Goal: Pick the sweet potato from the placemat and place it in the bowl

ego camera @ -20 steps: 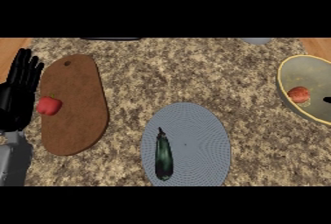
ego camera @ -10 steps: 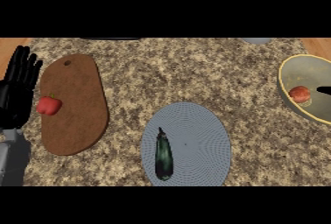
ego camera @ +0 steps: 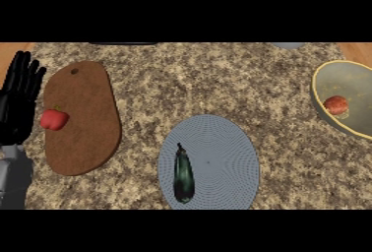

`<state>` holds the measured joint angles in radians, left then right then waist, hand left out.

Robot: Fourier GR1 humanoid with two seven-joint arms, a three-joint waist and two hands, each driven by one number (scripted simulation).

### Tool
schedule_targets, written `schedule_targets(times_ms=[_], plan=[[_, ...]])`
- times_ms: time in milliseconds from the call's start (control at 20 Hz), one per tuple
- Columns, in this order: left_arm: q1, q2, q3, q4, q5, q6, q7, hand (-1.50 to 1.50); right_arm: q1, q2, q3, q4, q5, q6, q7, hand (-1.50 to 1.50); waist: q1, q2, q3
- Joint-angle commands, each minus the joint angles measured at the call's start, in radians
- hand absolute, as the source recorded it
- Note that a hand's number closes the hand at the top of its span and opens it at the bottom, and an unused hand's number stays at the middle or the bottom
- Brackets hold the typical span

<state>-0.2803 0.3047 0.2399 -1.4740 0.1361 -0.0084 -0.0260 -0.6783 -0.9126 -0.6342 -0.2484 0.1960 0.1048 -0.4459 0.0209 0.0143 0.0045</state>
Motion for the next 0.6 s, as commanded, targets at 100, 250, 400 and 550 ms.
schedule_targets(times_ms=[100, 250, 400, 550], plan=[[0.006, -0.035, -0.025, -0.039, -0.013, 0.028, 0.015, 0.00, 0.085, -0.134, -0.096, 0.070, -0.081, 0.125, -0.061, -1.50, 0.005, 0.001, 0.004], [0.023, -0.010, 0.005, -0.008, -0.004, 0.010, -0.011, 0.00, 0.166, -0.177, -0.125, 0.094, -0.106, 0.202, -0.109, -1.50, -0.003, 0.003, 0.006], [0.027, -0.004, 0.018, -0.015, 0.014, 0.002, -0.003, 0.00, 0.235, -0.184, -0.152, 0.112, -0.131, 0.267, -0.169, -1.50, -0.011, 0.001, 0.008], [0.000, -0.016, -0.007, -0.007, -0.003, 0.014, 0.015, 0.00, 0.225, -0.214, -0.155, 0.112, -0.134, 0.294, -0.142, -1.50, -0.003, 0.005, 0.009]])
